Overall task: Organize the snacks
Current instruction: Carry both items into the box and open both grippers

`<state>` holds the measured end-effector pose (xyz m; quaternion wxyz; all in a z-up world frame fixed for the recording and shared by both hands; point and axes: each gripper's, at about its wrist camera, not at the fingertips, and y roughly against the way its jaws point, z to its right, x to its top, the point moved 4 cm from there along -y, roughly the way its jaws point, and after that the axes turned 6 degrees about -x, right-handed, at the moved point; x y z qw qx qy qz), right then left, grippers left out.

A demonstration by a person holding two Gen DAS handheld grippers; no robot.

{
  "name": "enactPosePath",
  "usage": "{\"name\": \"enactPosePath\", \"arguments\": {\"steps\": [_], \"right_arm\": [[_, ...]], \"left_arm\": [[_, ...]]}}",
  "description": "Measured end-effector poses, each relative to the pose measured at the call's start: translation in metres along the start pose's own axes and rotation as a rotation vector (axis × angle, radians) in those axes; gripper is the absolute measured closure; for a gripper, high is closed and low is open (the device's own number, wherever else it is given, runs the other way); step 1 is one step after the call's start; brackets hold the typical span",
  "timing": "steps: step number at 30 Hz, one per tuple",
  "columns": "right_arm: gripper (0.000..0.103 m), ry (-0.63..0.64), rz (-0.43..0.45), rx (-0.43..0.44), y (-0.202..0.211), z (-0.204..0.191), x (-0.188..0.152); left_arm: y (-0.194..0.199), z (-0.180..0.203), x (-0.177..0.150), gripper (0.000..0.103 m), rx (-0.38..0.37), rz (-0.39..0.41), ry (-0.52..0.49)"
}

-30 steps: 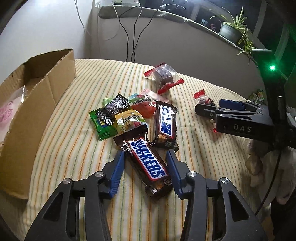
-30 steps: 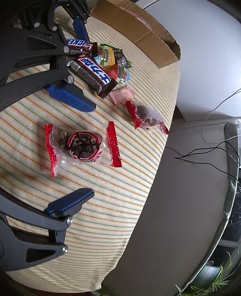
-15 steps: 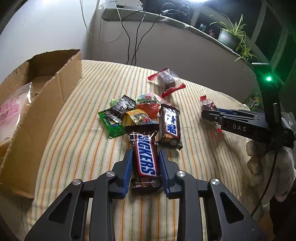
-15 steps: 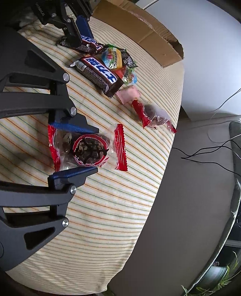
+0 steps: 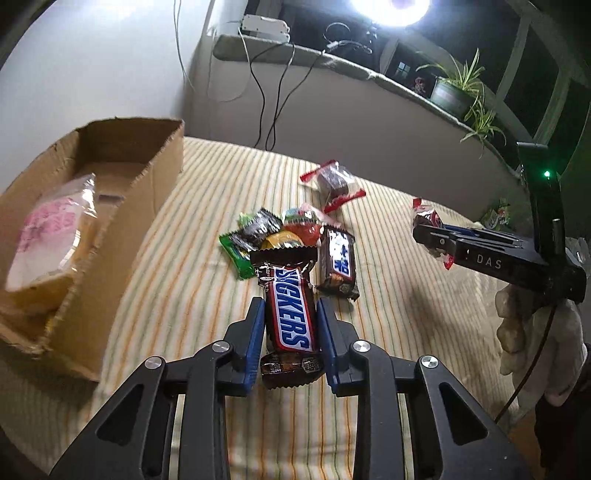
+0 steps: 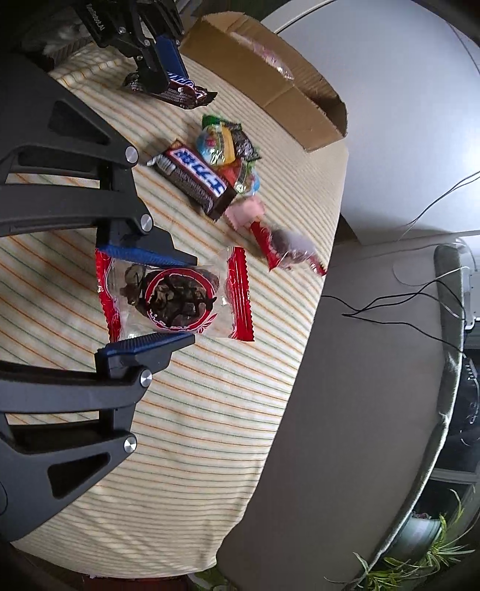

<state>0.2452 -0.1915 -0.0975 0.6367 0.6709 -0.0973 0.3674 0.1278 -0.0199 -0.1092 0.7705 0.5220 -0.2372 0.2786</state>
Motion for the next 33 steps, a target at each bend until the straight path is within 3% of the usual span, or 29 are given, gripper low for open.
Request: {"name": "enactPosePath", "arguments": {"steps": [9, 17, 33], "right_arm": [[0.068, 0.046, 0.058, 0.028, 0.021, -0.036, 0.025], [0.068, 0.098, 0.094, 0.070, 0.020, -0.083, 0.060], [0.068, 0.211, 0.108, 0.181, -0.005, -0.189, 0.120]], "left_arm": [[0.031, -0.024, 0.021, 0.076, 0.023, 0.073, 0.010], [0.061, -0.070, 0.040, 0.076, 0.085, 0.136, 0.057], [0.075, -0.140, 0.053, 0.076, 0.142, 0.153, 0.124]]}}
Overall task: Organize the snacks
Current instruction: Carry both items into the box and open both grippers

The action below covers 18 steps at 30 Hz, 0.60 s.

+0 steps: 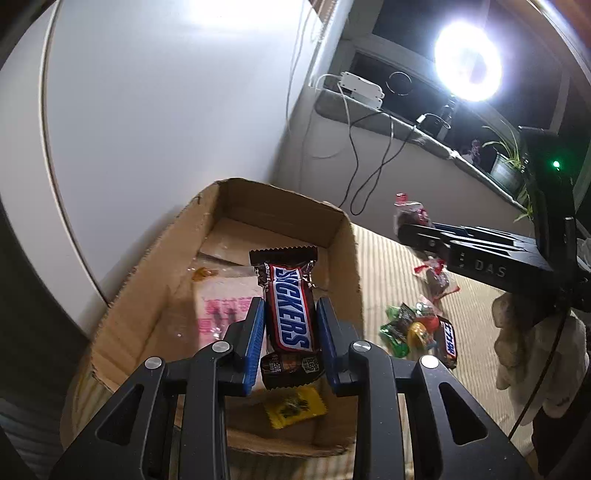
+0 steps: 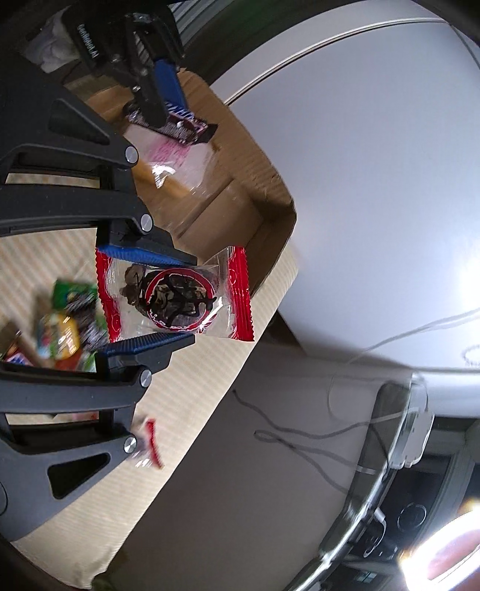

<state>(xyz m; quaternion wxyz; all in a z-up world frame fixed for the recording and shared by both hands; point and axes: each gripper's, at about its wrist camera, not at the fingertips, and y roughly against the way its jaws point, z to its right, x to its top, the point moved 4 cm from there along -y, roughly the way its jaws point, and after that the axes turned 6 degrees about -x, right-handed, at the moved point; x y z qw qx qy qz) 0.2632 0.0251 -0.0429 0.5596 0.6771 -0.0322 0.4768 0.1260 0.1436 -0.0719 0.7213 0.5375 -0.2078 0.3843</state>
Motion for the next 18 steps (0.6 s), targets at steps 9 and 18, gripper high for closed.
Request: {"name": "enactPosePath", "arguments": {"steps": [9, 18], "right_arm": [[0.068, 0.051, -0.024, 0.048, -0.034, -0.038, 0.022], [0.066, 0.074, -0.046, 0.079, -0.053, -0.056, 0.027]], "left_arm": [[-0.001, -0.016, 0.002, 0.076, 0.008, 0.002, 0.025], [-0.004, -0.026, 0.000, 0.076, 0.010, -0.007, 0.051]]}}
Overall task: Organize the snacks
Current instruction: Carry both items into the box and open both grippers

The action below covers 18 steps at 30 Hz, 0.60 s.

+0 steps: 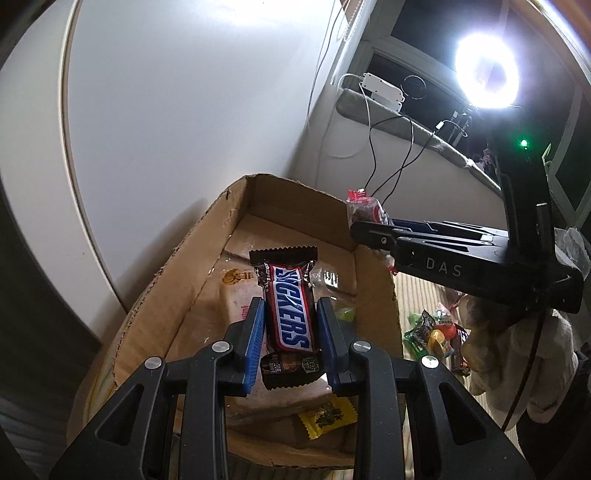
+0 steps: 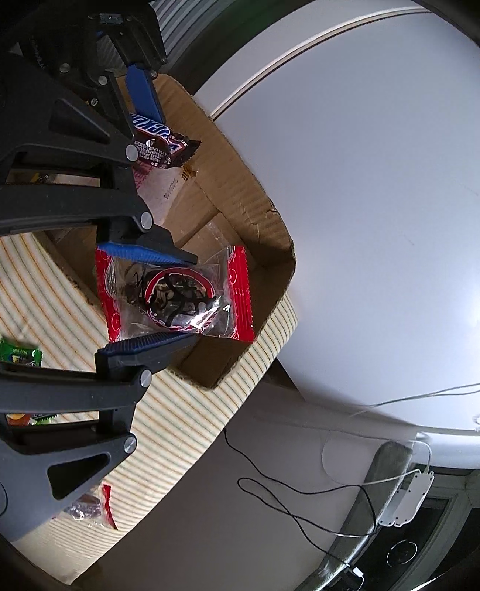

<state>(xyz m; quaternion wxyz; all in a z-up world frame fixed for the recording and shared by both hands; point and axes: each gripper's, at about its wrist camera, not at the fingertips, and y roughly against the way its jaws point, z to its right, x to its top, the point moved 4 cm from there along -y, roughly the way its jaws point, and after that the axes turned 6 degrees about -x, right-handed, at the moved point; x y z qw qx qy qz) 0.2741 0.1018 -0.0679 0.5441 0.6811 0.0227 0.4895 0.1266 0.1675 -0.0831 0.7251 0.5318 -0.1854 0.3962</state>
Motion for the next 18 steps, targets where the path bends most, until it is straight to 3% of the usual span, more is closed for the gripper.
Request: {"name": "enactPosePath", "arguments": {"steps": [2, 4, 5, 6, 7, 12, 18], "right_arm": [[0.059, 0.003, 0.002, 0.004, -0.001, -0.001, 0.000], [0.032, 0.000, 0.011, -0.004, 0.000, 0.000, 0.000], [0.028, -0.004, 0.024, -0.009, 0.002, 0.001, 0.001], [0.026, -0.005, 0.033, -0.009, 0.004, 0.001, 0.002], [0.026, -0.007, 0.040, -0.013, 0.007, 0.002, 0.003], [0.016, -0.019, 0.057, -0.032, 0.017, 0.007, 0.002], [0.015, -0.030, 0.071, -0.036, 0.033, 0.015, -0.005]], "left_arm": [[-0.001, 0.000, 0.000, 0.076, 0.003, -0.001, 0.002], [0.000, 0.001, 0.002, 0.075, 0.006, 0.006, 0.004], [0.001, 0.000, 0.003, 0.068, 0.010, 0.006, 0.005], [0.002, 0.000, 0.003, 0.055, 0.016, 0.008, 0.006], [0.003, -0.001, 0.003, 0.051, 0.020, 0.015, 0.007], [0.008, 0.003, 0.003, 0.049, 0.019, 0.027, 0.002], [0.014, 0.018, 0.002, 0.049, 0.003, 0.035, -0.025]]}}
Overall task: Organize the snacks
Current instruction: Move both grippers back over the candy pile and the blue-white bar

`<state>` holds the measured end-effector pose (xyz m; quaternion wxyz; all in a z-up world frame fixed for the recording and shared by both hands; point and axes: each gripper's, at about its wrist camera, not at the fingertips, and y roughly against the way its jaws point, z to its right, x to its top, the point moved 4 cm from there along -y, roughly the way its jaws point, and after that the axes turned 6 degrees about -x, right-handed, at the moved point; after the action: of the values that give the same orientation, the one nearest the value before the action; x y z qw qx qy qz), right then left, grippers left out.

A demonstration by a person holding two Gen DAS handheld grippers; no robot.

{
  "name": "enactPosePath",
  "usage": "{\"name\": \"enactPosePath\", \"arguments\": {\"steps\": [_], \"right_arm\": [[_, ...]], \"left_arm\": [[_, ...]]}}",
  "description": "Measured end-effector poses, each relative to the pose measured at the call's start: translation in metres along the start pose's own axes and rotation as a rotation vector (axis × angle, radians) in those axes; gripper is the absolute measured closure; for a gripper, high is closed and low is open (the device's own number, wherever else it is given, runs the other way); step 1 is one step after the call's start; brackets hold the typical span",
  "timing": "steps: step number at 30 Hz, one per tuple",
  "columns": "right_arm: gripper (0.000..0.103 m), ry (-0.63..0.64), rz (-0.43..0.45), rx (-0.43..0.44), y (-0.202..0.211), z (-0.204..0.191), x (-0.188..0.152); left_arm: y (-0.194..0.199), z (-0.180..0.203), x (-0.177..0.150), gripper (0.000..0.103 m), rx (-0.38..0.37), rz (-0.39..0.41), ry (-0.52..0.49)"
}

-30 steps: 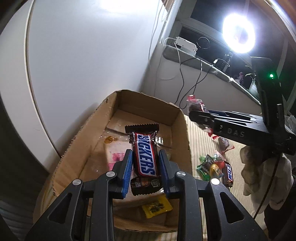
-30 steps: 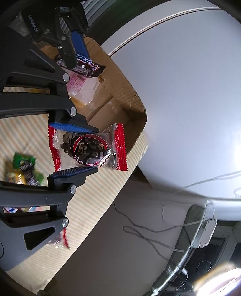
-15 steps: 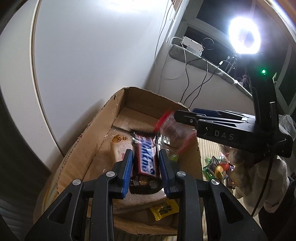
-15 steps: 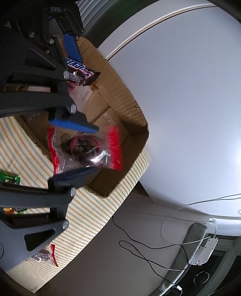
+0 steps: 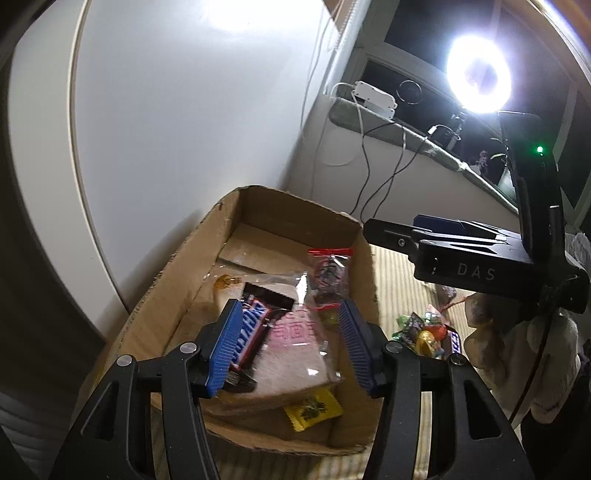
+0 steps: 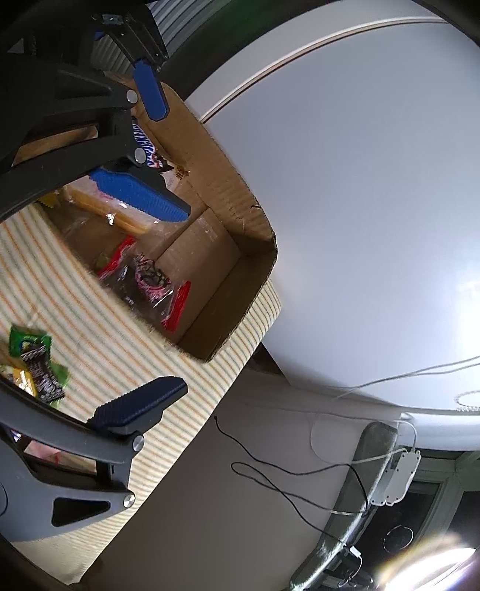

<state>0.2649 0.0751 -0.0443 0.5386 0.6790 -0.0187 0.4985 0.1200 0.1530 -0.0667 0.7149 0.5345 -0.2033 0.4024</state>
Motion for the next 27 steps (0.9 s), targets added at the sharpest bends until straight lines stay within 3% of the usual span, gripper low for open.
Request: {"name": "enactPosePath", "arguments": {"steps": [10, 17, 23, 27], "right_arm": [[0.015, -0.049, 0.018, -0.039, 0.044, 0.045, -0.029], [0.015, -0.112, -0.004, -0.078, 0.072, 0.092, -0.069], [0.015, -0.173, -0.067, -0.107, 0.078, 0.120, -0.113], [0.015, -0.240, -0.127, -0.072, 0.068, 0.130, -0.139]], "left_arm": [[0.005, 0.050, -0.008, 0.049, -0.067, 0.009, -0.062], [-0.004, 0.087, -0.021, 0.050, -0.121, -0.021, -0.103], [-0.020, 0.115, -0.038, 0.057, -0.165, -0.070, -0.137], [-0.033, 0.130, -0.048, 0.064, -0.189, -0.106, -0.163]]}}
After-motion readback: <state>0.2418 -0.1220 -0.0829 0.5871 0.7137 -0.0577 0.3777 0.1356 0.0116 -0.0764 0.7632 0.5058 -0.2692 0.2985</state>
